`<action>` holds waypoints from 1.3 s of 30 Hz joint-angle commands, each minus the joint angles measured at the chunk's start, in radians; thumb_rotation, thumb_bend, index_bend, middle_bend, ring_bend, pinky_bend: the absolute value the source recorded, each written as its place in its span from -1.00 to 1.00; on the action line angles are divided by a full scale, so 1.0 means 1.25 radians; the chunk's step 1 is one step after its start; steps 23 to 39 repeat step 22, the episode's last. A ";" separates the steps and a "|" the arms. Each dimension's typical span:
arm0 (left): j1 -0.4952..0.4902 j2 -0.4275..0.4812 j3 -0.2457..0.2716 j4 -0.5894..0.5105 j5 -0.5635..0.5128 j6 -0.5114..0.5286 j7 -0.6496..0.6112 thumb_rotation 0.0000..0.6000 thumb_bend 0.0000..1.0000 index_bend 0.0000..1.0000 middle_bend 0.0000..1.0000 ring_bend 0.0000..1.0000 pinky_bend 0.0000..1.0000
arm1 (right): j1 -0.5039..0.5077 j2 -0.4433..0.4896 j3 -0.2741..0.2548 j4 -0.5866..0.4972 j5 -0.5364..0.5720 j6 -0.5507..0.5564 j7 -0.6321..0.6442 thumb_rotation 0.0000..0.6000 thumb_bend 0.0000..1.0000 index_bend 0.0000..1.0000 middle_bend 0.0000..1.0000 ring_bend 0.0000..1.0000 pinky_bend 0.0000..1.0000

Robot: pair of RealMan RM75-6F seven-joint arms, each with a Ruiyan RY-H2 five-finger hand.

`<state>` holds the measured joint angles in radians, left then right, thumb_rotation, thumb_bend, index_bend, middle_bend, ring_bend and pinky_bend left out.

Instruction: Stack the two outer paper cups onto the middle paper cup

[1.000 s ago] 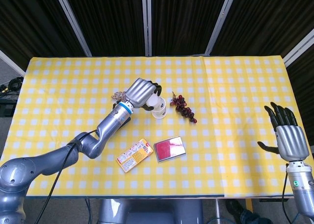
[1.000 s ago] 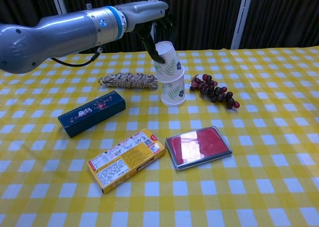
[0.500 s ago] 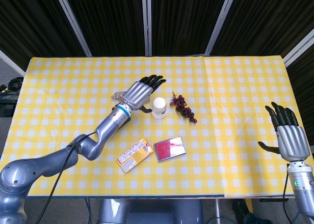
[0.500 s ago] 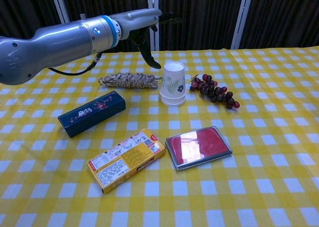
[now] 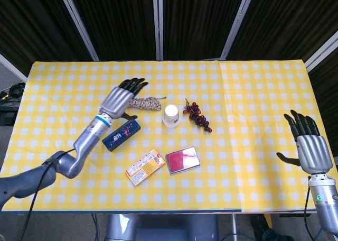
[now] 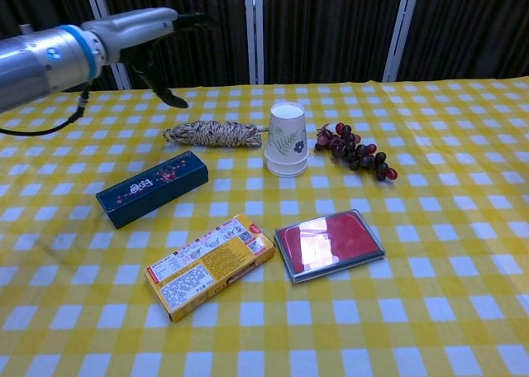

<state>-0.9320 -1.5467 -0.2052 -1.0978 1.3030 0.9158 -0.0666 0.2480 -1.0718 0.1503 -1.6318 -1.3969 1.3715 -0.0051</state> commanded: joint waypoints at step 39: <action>0.542 0.366 0.210 -0.421 0.022 0.465 0.060 1.00 -1.00 -1.00 -1.00 -1.00 -1.00 | 0.000 -0.002 -0.009 -0.017 -0.038 0.014 -0.033 1.00 -1.00 -0.97 -1.00 -1.00 -1.00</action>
